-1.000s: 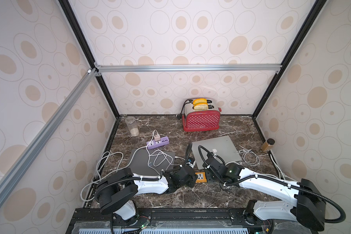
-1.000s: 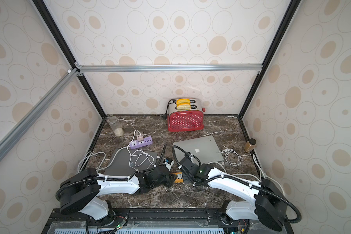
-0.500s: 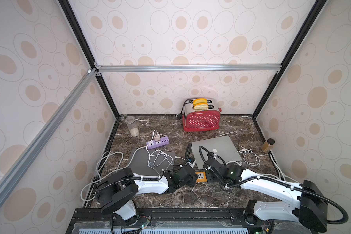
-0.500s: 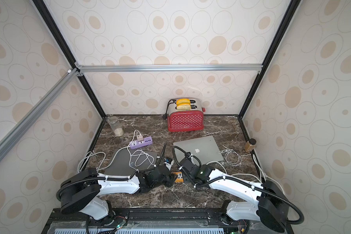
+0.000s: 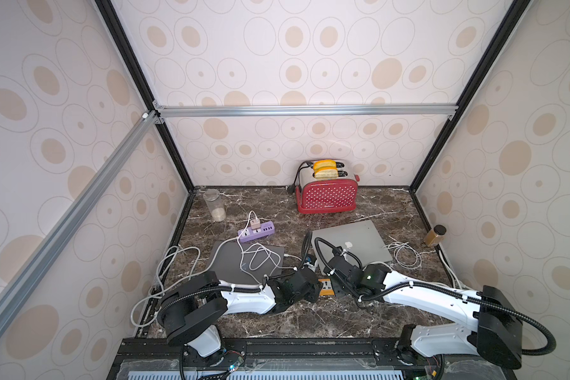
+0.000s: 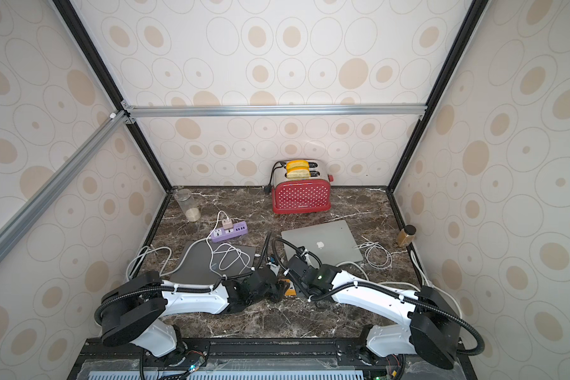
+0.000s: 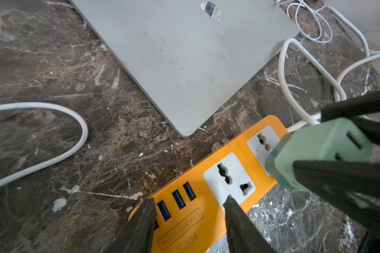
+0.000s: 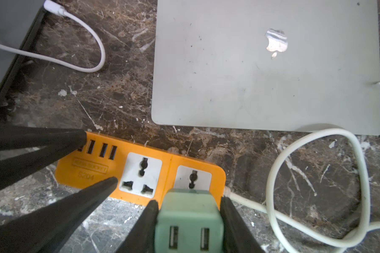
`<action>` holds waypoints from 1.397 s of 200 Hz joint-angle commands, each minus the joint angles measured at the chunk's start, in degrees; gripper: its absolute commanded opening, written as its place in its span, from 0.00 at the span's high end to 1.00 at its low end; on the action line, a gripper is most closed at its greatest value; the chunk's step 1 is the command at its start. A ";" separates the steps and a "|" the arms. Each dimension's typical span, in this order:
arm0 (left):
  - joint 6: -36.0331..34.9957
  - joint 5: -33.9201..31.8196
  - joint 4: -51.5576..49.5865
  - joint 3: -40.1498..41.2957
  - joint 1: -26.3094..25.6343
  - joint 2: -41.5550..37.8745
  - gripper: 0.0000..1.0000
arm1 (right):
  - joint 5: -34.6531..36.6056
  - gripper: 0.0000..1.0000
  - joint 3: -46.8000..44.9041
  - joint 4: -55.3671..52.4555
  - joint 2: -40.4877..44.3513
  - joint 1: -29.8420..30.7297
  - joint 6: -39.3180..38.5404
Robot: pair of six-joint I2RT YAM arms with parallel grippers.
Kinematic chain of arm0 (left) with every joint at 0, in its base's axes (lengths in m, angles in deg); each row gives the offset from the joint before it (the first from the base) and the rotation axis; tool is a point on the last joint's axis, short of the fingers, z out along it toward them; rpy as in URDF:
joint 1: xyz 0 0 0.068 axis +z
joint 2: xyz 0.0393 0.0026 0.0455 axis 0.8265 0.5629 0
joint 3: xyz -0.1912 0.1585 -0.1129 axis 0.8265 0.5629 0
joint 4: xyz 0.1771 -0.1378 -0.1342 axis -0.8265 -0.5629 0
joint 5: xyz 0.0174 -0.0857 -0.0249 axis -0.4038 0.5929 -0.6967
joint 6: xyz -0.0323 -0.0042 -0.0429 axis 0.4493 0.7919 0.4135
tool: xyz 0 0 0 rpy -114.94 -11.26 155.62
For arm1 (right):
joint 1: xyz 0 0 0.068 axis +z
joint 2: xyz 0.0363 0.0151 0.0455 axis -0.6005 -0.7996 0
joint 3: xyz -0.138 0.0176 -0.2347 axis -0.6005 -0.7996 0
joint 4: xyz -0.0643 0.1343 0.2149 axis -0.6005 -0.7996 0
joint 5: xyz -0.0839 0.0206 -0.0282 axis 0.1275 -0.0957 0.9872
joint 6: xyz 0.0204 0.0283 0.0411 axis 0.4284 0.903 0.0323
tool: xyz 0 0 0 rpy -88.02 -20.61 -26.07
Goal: Unplug the laptop charger
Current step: Remove the plug from the socket, then place the plug at the center of the board.
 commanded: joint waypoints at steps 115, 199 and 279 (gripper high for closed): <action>-0.96 0.55 -14.73 0.85 0.57 -3.53 0.40 | 4.23 0.83 5.54 -10.86 6.44 -9.01 -5.44; -9.42 -2.38 -23.64 -6.15 3.25 -12.41 0.36 | -12.81 0.83 23.91 -6.39 -7.06 -46.30 -25.15; -10.29 7.34 -17.74 -3.72 13.85 -5.04 0.35 | -22.47 0.83 41.25 -2.50 -34.05 -60.87 -29.01</action>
